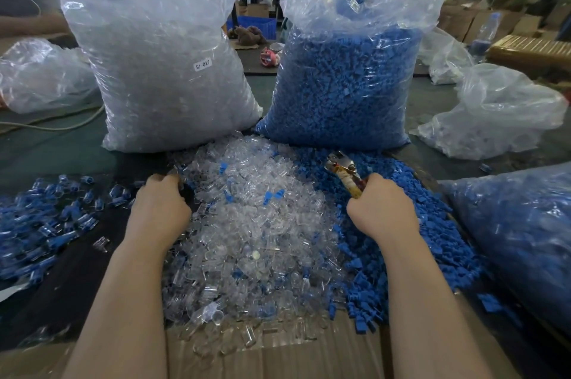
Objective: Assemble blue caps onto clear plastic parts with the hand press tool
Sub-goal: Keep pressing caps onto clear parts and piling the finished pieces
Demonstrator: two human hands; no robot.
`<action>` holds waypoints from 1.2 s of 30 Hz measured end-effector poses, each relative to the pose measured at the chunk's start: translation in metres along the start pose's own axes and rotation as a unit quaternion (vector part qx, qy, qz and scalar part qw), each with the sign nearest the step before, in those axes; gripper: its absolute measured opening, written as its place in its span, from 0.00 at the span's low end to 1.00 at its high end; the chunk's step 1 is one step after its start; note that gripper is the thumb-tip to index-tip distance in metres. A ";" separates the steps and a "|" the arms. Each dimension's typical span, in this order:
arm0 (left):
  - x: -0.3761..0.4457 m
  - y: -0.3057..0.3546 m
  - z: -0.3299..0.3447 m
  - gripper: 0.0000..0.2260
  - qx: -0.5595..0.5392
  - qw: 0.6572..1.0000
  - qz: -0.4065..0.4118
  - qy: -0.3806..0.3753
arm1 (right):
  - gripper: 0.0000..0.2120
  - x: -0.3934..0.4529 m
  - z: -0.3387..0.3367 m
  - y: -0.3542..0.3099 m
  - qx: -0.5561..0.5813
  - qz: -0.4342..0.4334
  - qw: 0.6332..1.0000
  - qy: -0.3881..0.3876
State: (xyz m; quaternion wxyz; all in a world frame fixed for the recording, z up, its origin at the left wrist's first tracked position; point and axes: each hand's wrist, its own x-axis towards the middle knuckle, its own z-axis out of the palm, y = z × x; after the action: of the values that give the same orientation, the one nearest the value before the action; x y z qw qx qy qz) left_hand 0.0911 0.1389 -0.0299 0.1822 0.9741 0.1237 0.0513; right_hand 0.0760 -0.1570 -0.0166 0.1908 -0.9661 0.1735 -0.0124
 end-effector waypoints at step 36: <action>-0.028 0.074 -0.017 0.13 -0.490 0.850 0.065 -0.180 | 0.10 0.006 0.000 -0.001 0.052 -0.006 0.998 0.043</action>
State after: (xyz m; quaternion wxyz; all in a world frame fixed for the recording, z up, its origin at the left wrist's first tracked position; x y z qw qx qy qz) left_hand 0.0780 0.0706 0.0117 0.6513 0.7564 -0.0163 -0.0588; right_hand 0.0817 -0.1577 -0.0163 0.2330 -0.9544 0.1751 -0.0646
